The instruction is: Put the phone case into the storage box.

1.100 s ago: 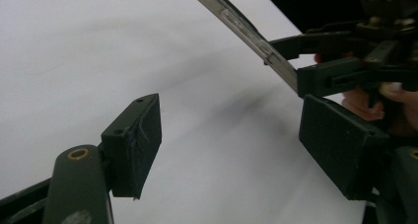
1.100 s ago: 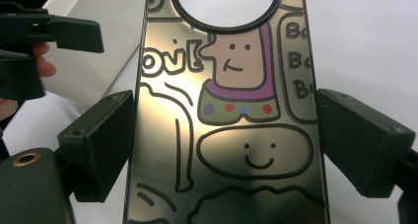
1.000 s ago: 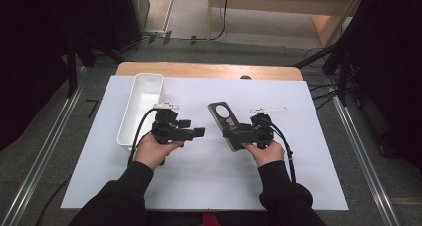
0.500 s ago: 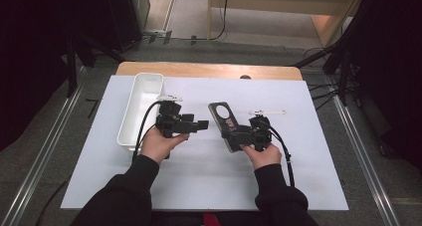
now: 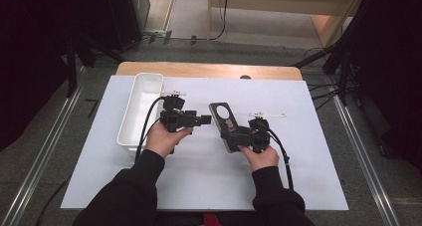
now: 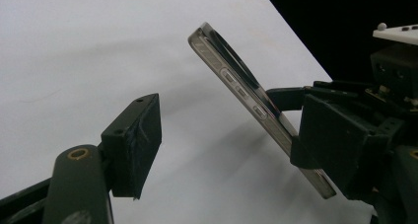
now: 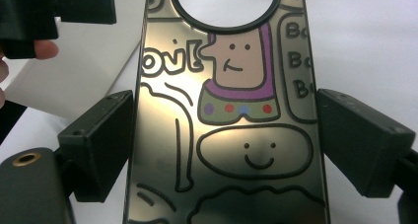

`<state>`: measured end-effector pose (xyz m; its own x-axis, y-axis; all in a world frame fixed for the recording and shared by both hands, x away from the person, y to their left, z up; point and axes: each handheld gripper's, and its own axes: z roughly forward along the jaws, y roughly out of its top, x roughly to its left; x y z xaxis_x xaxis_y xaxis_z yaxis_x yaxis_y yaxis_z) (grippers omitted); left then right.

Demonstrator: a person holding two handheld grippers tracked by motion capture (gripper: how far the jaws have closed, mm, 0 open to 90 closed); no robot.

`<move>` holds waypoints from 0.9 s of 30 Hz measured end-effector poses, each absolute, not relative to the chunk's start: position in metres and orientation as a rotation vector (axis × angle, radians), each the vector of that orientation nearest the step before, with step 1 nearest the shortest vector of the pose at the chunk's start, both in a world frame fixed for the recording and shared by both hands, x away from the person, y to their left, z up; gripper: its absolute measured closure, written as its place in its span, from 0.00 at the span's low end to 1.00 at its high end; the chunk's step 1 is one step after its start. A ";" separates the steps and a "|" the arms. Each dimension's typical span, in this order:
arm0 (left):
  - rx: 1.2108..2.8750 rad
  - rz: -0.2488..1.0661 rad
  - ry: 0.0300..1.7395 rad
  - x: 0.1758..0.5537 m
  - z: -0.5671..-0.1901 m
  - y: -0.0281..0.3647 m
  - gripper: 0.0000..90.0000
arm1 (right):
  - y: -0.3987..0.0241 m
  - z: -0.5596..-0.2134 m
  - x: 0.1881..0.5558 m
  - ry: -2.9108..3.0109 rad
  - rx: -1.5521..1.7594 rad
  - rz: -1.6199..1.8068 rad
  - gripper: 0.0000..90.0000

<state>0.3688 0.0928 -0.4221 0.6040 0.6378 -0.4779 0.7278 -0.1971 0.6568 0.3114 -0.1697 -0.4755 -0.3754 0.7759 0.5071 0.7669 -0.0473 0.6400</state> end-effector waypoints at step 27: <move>1.870 -0.082 1.181 0.386 -0.416 0.071 0.27 | -0.154 -0.474 0.302 2.084 1.755 1.460 0.12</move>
